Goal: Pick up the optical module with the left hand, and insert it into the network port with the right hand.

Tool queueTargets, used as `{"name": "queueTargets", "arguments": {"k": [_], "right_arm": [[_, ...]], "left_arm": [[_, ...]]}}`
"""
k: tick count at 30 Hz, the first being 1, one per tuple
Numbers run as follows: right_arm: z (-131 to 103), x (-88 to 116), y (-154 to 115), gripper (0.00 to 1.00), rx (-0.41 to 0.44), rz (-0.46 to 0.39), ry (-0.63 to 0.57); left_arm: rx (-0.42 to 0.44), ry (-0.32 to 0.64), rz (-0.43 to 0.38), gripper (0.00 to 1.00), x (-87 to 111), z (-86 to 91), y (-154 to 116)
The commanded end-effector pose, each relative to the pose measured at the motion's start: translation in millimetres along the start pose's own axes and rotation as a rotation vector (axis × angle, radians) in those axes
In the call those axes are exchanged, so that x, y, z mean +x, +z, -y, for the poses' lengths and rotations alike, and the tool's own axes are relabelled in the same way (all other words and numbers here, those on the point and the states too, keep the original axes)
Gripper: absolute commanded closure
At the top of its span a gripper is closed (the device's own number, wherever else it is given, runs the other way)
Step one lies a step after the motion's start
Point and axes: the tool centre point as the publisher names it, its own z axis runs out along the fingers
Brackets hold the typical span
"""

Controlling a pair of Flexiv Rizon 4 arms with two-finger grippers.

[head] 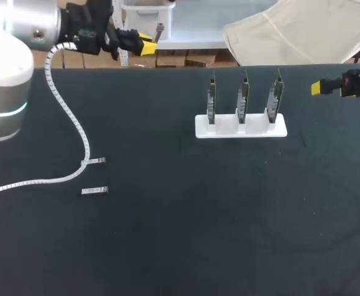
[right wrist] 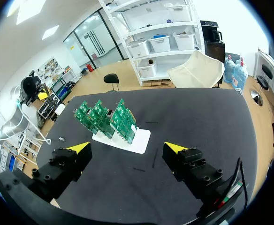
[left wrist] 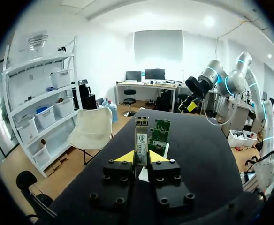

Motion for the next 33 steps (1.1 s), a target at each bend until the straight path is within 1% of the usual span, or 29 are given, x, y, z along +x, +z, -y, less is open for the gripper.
{"name": "queueTargets", "arguments": {"k": [1,21,22,23,25,26,30,32,33], "right_arm": [[-2,1,-1,0.0,0.009,0.001,0.0],[-2,1,-1,0.0,0.009,0.001,0.0],[-2,1,-1,0.0,0.009,0.001,0.0],[-2,1,-1,0.0,0.009,0.001,0.0],[-2,1,-1,0.0,0.009,0.001,0.0],[-2,1,-1,0.0,0.009,0.001,0.0],[-2,1,-1,0.0,0.009,0.001,0.0],[-2,1,-1,0.0,0.009,0.001,0.0],[-2,1,-1,0.0,0.009,0.001,0.0]], "left_arm": [[-0.008,0.002,0.028,1.0,2.7,2.0,2],[-0.008,0.002,0.028,1.0,2.7,2.0,2],[0.005,0.017,0.021,1.0,-0.7,3.5,7],[0.043,0.025,0.046,1.0,-4.5,5.2,10],[0.073,0.065,0.052,1.0,-12.8,8.5,17],[0.102,0.081,0.079,1.0,-17.2,9.8,20],[0.139,0.116,0.106,1.0,-29.2,13.9,34],[0.166,0.111,0.134,1.0,-32.7,15.8,40],[0.17,0.115,0.136,1.0,-33.8,17.2,42]]}}
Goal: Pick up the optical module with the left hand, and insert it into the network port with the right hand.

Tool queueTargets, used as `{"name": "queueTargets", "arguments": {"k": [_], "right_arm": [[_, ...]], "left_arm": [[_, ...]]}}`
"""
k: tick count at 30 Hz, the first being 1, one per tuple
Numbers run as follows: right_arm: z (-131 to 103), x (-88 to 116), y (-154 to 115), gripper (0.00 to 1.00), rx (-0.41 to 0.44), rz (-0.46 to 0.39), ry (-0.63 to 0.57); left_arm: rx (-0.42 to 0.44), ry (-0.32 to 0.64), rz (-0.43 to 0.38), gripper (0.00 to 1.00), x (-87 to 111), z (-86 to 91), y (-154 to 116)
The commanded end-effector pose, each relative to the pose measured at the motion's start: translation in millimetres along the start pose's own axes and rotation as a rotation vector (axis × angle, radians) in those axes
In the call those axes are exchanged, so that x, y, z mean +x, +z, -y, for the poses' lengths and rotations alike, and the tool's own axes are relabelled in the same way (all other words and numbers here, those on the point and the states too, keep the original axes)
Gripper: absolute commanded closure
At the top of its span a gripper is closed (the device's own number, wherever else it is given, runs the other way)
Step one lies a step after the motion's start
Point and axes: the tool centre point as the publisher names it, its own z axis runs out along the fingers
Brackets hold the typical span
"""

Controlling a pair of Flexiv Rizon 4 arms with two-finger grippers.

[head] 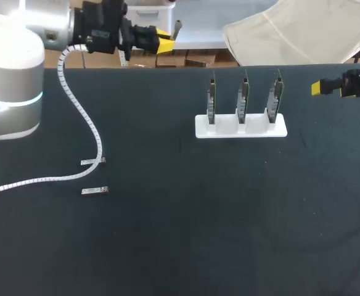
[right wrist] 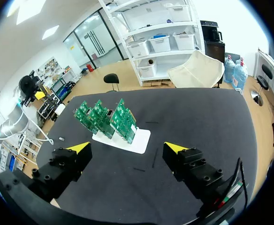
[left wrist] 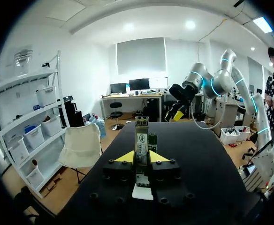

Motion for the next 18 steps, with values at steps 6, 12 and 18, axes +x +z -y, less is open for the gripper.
{"name": "queueTargets", "arguments": {"k": [6,12,18], "right_arm": [[-2,1,-1,0.0,0.009,0.001,0.0],[-2,1,-1,0.0,0.009,0.001,0.0],[-2,1,-1,0.0,0.009,0.001,0.0]], "left_arm": [[0.057,-0.016,0.08,1.0,-5.5,-5.9,31],[0.098,-0.051,0.132,1.0,-8.3,7.9,50],[0.105,-0.067,0.168,1.0,-8.0,16.0,65]]}}
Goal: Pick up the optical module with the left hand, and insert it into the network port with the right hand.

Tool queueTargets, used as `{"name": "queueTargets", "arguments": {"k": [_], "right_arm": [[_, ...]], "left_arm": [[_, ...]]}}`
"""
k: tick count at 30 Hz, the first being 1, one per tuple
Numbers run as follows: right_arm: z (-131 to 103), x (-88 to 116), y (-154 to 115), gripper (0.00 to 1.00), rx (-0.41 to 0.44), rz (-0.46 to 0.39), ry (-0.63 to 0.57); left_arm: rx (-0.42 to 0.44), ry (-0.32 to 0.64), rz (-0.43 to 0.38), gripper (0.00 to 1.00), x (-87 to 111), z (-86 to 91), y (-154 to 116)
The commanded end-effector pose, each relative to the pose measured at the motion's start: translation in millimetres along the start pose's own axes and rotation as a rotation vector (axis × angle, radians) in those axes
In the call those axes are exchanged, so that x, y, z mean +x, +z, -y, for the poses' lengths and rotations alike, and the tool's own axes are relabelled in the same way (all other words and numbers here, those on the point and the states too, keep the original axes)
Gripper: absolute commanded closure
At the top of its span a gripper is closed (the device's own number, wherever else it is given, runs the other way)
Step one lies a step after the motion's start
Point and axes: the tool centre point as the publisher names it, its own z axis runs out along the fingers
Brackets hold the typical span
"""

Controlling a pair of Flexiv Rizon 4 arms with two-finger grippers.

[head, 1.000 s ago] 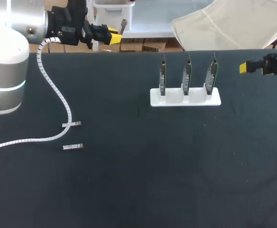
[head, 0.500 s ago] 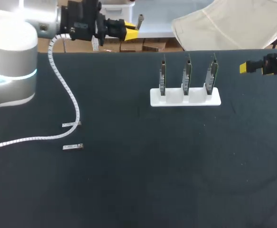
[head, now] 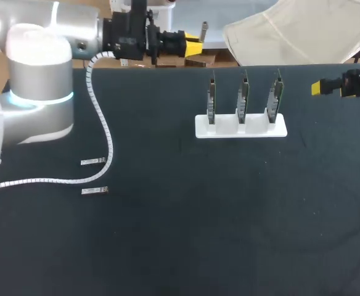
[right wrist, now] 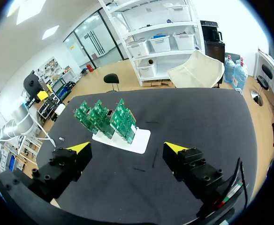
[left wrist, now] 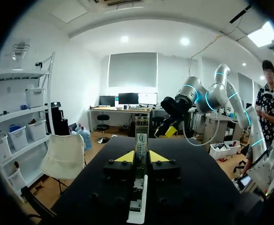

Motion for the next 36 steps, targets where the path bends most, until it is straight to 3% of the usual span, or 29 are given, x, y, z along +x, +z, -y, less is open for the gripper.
{"name": "queueTargets", "arguments": {"k": [1,6,9,21,36], "right_arm": [[-2,1,-1,0.0,0.009,0.001,0.0],[-2,1,-1,0.0,0.009,0.001,0.0],[-2,1,-1,0.0,0.009,0.001,0.0],[-2,1,-1,0.0,0.009,0.001,0.0],[-2,1,-1,0.0,0.009,0.001,0.0]], "left_arm": [[-0.011,-0.014,0.024,1.0,7.0,-1.1,12],[-0.041,-0.036,0.047,1.0,13.7,-4.5,18],[-0.005,-0.058,0.073,1.0,23.0,-5.9,20],[0.019,-0.063,0.022,1.0,38.6,-6.0,29],[0.034,-0.097,0.037,1.0,45.5,-11.6,36]]}}
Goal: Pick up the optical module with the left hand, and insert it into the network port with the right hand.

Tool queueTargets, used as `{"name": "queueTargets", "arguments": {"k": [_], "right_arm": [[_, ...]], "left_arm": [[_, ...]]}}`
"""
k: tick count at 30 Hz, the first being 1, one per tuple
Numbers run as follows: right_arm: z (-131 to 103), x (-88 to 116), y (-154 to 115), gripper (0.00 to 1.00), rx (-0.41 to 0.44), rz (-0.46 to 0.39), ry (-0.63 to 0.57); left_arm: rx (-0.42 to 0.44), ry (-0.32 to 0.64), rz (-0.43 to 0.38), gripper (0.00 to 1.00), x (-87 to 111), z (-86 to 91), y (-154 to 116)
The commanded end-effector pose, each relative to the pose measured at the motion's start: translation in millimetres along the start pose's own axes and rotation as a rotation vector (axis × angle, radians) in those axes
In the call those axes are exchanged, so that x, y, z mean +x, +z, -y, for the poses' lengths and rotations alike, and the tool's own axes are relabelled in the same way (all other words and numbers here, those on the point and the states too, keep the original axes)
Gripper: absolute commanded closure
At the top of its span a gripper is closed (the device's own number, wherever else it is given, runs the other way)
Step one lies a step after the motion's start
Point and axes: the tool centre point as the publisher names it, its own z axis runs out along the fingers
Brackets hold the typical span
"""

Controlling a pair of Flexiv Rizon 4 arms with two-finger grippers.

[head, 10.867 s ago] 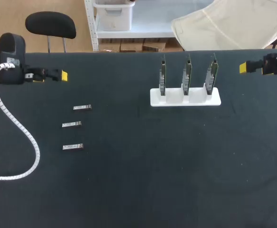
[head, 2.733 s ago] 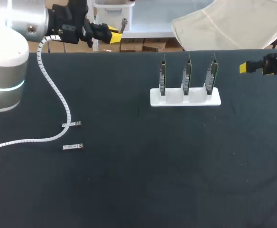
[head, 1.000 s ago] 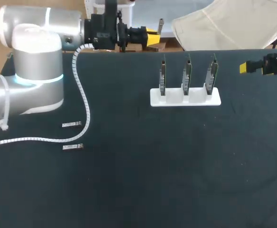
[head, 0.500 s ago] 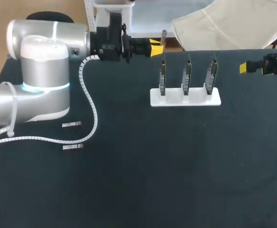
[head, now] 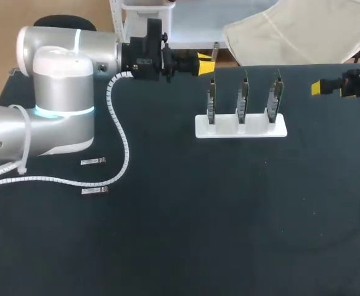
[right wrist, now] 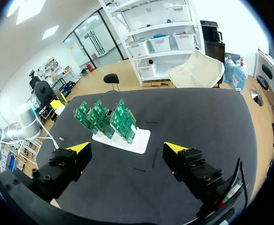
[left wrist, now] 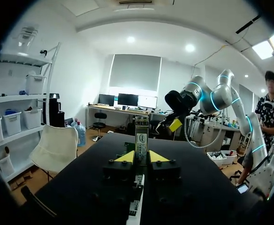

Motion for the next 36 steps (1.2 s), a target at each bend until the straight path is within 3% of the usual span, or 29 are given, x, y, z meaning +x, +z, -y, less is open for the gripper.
{"name": "queueTargets", "arguments": {"k": [1,25,27,34,36], "right_arm": [[-2,1,-1,0.0,0.009,0.001,0.0],[-2,1,-1,0.0,0.009,0.001,0.0],[-2,-7,2,0.0,-0.002,-0.021,-0.068],[-26,-37,27,0.0,-0.202,-0.092,-0.315],[-34,-43,35,0.0,-0.22,-0.109,-0.341]], "left_arm": [[0.009,-0.002,-0.001,1.0,1.0,-5.2,2],[0.003,-0.011,-0.002,1.0,5.3,-4.9,1],[0.003,-0.011,-0.002,1.0,5.3,-4.9,1],[0.003,-0.011,-0.002,1.0,5.3,-4.9,1],[0.003,-0.011,-0.002,1.0,5.3,-4.9,1]]}}
